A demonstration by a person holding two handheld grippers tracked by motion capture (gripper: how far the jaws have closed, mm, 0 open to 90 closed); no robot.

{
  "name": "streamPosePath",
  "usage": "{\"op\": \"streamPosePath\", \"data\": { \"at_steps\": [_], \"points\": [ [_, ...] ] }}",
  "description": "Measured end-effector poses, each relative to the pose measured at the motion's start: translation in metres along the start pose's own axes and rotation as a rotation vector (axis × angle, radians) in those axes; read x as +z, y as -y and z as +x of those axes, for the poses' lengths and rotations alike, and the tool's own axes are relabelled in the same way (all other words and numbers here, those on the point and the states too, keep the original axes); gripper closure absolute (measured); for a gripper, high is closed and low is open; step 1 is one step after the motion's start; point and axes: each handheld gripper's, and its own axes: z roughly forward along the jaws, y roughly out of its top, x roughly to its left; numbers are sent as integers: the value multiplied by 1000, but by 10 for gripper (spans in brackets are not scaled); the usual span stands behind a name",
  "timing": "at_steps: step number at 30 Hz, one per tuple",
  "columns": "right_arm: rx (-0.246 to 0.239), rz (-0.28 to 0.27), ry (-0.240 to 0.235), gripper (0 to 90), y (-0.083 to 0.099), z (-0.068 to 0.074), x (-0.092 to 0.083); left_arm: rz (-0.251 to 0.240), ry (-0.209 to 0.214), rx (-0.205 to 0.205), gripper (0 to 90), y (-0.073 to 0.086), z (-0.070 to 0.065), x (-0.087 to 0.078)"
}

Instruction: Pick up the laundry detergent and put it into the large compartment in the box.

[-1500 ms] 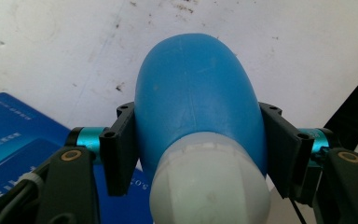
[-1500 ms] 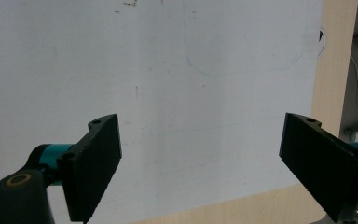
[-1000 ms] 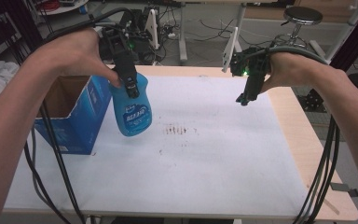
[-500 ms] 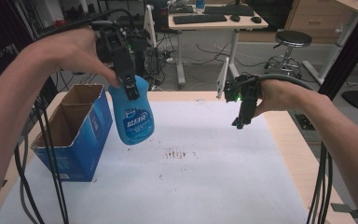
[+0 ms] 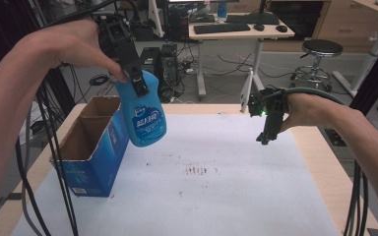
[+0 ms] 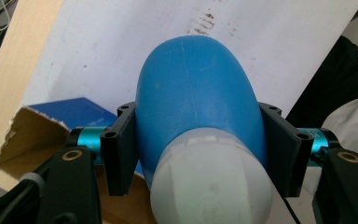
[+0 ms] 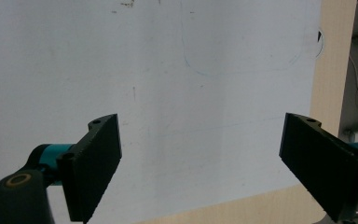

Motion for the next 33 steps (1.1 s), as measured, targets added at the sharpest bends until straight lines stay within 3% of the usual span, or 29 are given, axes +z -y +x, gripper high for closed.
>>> {"op": "streamPosePath", "data": {
  "at_steps": [13, 26, 33],
  "points": [
    [5, 1, -1, 120, 3, 0, -1, -43, -49, -123, 363, 50, 26, -29],
    [-6, 6, -6, 120, 0, -3, 4, 33, -110, -197, 364, 89, 48, -34],
    [-9, 9, -9, 120, -2, -3, 6, 54, -122, -207, 364, 102, 52, -32]
  ]
}}
